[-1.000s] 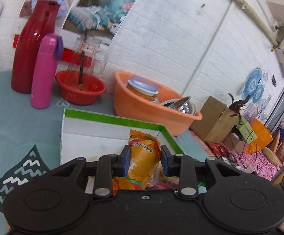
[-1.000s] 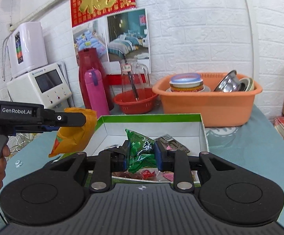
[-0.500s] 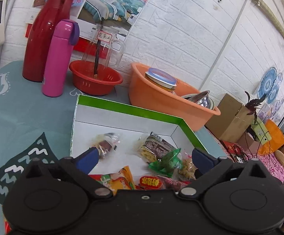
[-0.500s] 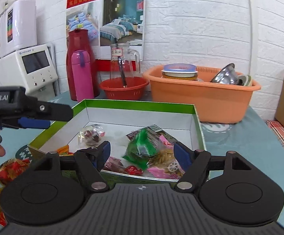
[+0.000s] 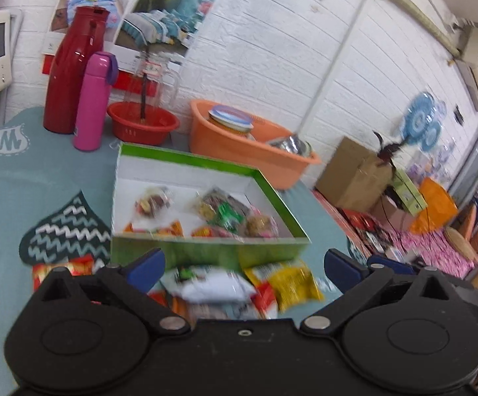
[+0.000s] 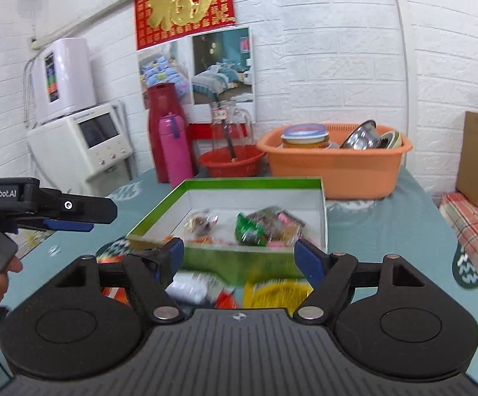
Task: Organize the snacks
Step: 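Move both tools back over the remaining snacks, then grasp the small orange-filled clear pack with the right gripper, then carry the orange pack into the green box with the right while the left drops the green pea bag there, then grasp the blue snack pack with the left gripper while the right grasps the red-and-white bag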
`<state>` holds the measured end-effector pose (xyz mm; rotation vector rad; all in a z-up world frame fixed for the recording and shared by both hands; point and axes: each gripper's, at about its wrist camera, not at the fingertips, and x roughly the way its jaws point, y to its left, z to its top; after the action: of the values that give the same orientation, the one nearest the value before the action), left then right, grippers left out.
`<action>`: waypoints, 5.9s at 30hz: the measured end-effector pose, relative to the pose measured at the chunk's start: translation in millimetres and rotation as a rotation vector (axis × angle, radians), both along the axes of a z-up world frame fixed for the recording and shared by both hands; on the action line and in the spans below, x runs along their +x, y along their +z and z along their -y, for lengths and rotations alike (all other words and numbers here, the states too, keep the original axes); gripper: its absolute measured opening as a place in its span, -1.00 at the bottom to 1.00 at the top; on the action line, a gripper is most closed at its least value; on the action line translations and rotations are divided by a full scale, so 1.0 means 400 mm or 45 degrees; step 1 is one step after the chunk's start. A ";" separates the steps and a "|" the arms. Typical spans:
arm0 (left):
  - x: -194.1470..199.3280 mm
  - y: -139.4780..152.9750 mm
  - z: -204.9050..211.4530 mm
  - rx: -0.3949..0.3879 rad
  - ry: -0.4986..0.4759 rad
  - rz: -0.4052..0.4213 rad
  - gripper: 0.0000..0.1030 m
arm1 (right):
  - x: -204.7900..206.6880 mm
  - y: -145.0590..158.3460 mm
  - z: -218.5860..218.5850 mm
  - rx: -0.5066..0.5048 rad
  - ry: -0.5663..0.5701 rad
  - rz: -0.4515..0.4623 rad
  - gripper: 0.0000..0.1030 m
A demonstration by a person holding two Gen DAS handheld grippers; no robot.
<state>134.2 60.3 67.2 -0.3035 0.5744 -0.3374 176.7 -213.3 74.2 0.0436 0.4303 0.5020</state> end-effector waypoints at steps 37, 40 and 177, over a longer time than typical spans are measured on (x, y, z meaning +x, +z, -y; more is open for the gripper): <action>0.031 -0.264 0.171 -0.141 0.197 -0.246 1.00 | -0.155 -0.224 0.051 -0.130 0.113 -0.216 0.76; 0.045 -0.262 0.184 -0.091 0.190 -0.232 1.00 | -0.141 -0.227 0.042 -0.096 0.124 -0.233 0.47; -0.198 -0.259 -0.032 -0.066 0.115 -0.193 1.00 | 0.078 -0.209 -0.164 -0.305 0.069 -0.019 0.42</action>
<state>54.9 73.2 -36.6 -0.4061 0.6993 -0.2434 208.0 -147.8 -9.3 -0.1956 0.5051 0.5007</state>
